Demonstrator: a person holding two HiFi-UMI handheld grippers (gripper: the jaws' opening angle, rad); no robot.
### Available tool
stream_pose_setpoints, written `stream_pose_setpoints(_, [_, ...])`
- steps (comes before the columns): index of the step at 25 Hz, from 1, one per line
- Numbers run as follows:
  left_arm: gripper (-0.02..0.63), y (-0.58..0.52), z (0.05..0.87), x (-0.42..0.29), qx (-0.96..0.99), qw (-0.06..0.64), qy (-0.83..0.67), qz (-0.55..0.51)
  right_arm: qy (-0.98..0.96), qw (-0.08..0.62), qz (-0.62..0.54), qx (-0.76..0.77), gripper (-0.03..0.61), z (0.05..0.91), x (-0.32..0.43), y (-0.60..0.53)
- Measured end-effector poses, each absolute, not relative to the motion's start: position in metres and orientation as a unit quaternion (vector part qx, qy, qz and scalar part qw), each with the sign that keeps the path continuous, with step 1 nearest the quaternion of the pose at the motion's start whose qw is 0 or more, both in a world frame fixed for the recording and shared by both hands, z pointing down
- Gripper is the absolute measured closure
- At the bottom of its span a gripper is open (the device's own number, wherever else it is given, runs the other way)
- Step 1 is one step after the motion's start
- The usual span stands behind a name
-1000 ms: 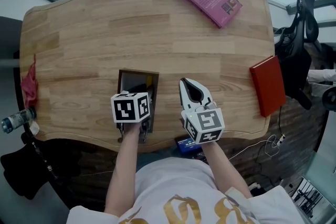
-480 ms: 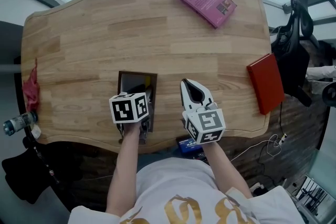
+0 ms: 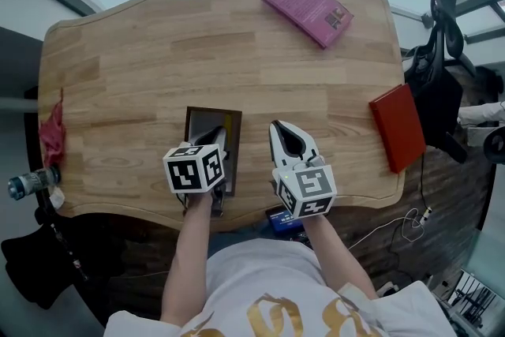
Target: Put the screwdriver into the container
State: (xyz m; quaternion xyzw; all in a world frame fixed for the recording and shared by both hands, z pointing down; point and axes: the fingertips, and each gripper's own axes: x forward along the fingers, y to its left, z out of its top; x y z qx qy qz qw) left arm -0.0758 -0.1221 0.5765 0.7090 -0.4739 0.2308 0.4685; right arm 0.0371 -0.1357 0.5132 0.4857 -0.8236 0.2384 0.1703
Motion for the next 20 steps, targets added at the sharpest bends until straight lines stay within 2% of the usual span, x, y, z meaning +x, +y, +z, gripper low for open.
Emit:
stream_pose_setpoints(15, [0.601,-0.106,0.510,-0.099,0.772,0.336,-0.501,0.200,-0.828,0.163,0.185,0.504,0.546,0.471,0.005,-0.108])
stream_pose_setpoints(20, [0.601,-0.093,0.482,-0.110,0.786,0.299,-0.517,0.158,-0.821,0.175,0.148,0.523,0.546,0.455,0.000,-0.092])
